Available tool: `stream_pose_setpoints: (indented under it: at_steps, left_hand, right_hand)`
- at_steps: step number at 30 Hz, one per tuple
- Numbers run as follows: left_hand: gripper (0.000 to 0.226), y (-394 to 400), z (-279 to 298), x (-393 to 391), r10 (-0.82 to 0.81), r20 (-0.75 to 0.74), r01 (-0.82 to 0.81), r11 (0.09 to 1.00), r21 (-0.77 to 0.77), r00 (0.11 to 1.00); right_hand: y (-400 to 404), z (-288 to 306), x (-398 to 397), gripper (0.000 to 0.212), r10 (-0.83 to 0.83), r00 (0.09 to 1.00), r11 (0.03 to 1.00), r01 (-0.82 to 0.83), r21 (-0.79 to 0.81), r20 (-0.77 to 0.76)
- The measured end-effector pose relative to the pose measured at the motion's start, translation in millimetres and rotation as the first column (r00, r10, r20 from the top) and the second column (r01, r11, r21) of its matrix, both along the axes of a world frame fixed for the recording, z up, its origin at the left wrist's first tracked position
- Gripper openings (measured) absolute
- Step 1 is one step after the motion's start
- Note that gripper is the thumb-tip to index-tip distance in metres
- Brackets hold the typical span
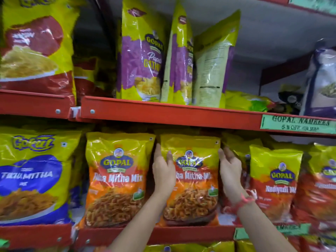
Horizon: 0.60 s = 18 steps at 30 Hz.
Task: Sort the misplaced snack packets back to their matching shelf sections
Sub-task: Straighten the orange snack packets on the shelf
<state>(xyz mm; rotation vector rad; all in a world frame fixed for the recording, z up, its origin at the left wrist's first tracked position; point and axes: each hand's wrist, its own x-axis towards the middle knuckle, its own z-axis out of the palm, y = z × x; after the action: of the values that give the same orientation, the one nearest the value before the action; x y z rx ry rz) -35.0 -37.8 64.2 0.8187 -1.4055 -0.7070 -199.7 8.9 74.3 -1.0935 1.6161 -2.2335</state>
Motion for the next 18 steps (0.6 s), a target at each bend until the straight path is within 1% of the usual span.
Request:
stream_pose_setpoints:
  at_steps: [1,3,5,8,10,12,13,15,17,18]
  left_hand:
    - [0.056,-1,3,-6,0.008,-0.048,-0.005,0.998,0.063,0.999]
    - [0.051,-1,7,-9,0.016,-0.178,0.007,0.991,0.131,0.984]
    - [0.042,5,5,-2,0.000,-0.301,0.031,0.995,0.098,0.954]
    - [0.024,19,0,7,-0.060,-0.426,0.062,0.998,-0.010,0.903]
    - [0.016,26,0,12,-0.105,-0.503,0.098,0.994,-0.040,0.858]
    - [0.007,31,4,16,-0.122,-0.577,0.123,0.992,-0.038,0.808]
    - [0.004,32,5,17,-0.125,-0.599,0.127,0.991,-0.038,0.791]
    - [0.006,33,8,20,-0.140,-0.609,0.134,0.989,-0.055,0.781]
    - [0.006,29,9,20,-0.136,-0.594,0.132,0.990,-0.051,0.793]
    - [0.005,27,10,19,-0.123,-0.576,0.119,0.992,-0.045,0.808]
  right_hand:
    - [-4,2,-2,0.052,0.075,0.994,0.997,-0.074,-0.010,0.078]
    - [-3,4,-2,0.055,0.139,0.977,0.990,-0.133,-0.047,0.161]
    - [7,-1,1,0.057,0.145,0.973,0.986,-0.126,-0.114,0.179]
    - [30,-11,-1,0.061,0.155,0.973,0.970,-0.116,-0.215,0.173]
    - [42,-14,-1,0.053,0.193,0.957,0.951,-0.129,-0.279,0.216]
    - [47,-12,-4,0.033,0.249,0.934,0.924,-0.150,-0.353,0.256]
    - [49,-10,-6,0.027,0.278,0.924,0.910,-0.166,-0.380,0.263]
    - [51,-7,-8,0.020,0.321,0.915,0.892,-0.206,-0.402,0.245]
    - [47,-5,-8,0.022,0.309,0.921,0.904,-0.208,-0.374,0.236]
    - [44,-3,-8,0.024,0.279,0.930,0.917,-0.183,-0.355,0.241]
